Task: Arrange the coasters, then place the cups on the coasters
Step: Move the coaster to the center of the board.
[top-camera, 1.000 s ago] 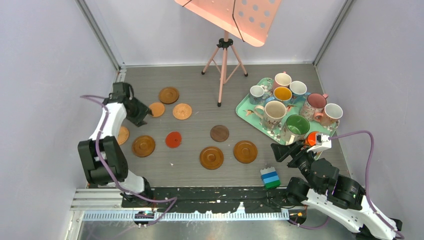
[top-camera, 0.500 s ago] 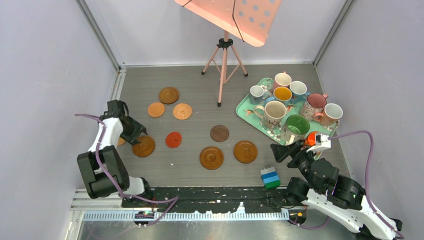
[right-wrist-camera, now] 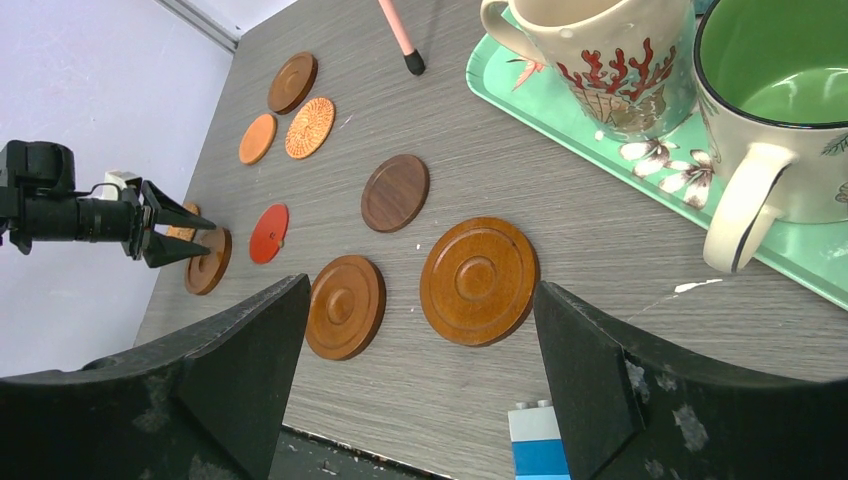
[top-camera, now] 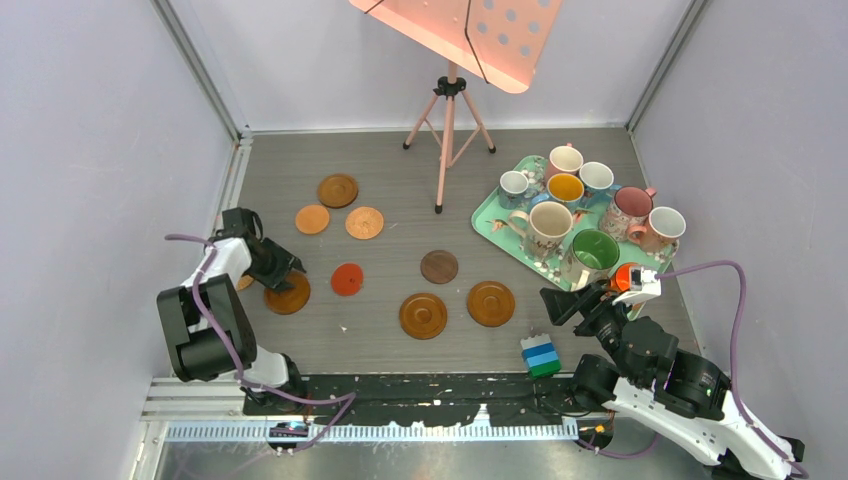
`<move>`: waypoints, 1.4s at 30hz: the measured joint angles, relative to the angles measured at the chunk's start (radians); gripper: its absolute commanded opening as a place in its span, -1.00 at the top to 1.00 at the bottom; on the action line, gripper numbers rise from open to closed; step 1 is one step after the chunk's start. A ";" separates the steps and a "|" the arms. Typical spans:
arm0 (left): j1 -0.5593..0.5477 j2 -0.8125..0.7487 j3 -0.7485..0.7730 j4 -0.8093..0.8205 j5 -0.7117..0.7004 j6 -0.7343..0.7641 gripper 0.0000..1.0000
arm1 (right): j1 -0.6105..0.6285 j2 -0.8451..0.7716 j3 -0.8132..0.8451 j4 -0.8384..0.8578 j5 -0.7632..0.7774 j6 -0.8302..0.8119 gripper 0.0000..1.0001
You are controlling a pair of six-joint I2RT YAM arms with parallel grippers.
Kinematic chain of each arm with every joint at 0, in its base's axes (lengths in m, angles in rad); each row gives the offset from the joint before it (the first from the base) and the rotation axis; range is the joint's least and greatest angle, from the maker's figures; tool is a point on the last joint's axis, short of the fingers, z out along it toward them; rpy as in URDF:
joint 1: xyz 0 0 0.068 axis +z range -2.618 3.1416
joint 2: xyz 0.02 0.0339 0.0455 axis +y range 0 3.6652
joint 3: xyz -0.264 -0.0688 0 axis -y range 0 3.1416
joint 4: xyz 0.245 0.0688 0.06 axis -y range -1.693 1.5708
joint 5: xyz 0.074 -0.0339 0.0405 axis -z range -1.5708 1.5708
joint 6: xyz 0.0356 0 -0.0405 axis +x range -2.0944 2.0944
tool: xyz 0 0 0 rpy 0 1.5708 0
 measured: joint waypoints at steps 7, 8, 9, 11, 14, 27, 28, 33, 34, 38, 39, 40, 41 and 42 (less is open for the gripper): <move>-0.010 0.037 -0.014 0.060 0.076 -0.004 0.08 | 0.000 0.000 0.000 0.000 -0.002 0.000 -0.79; -0.011 0.044 -0.014 0.065 0.084 -0.004 0.09 | 0.000 0.000 0.000 0.000 -0.002 0.000 -0.79; -0.016 0.050 -0.014 0.074 0.101 -0.005 0.09 | 0.000 0.000 0.000 0.000 -0.002 0.000 -0.79; -0.024 0.053 -0.014 0.083 0.114 -0.006 0.09 | 0.000 0.000 0.000 0.000 -0.002 0.000 -0.79; -0.051 0.061 -0.014 0.103 0.131 -0.013 0.08 | 0.000 0.000 0.000 0.000 -0.003 0.000 -0.79; -0.193 0.124 0.042 0.128 0.152 -0.037 0.08 | 0.000 0.000 0.000 0.000 -0.007 0.001 -0.78; -0.200 0.132 0.049 0.129 0.155 -0.037 0.08 | 0.000 0.000 0.000 0.000 -0.007 0.001 -0.78; -0.232 0.167 0.084 0.136 0.163 -0.040 0.08 | 0.000 0.000 0.000 0.000 -0.008 0.001 -0.78; -0.241 0.174 0.092 0.139 0.163 -0.041 0.08 | 0.000 0.000 0.000 0.000 -0.008 0.001 -0.78; -0.273 0.201 0.120 0.149 0.163 -0.047 0.08 | 0.000 0.000 0.000 0.000 -0.008 0.001 -0.78; -0.278 0.207 0.127 0.153 0.163 -0.049 0.08 | 0.000 0.000 0.000 0.000 -0.008 0.001 -0.78; -0.282 0.214 0.134 0.155 0.163 -0.053 0.08 | 0.000 0.000 0.000 0.000 -0.008 0.001 -0.78; -0.284 0.220 0.141 0.157 0.164 -0.054 0.08 | 0.000 0.000 0.000 0.000 -0.008 0.001 -0.78; -0.288 0.238 0.162 0.171 0.164 -0.058 0.08 | 0.000 0.000 0.000 0.000 -0.008 0.001 -0.78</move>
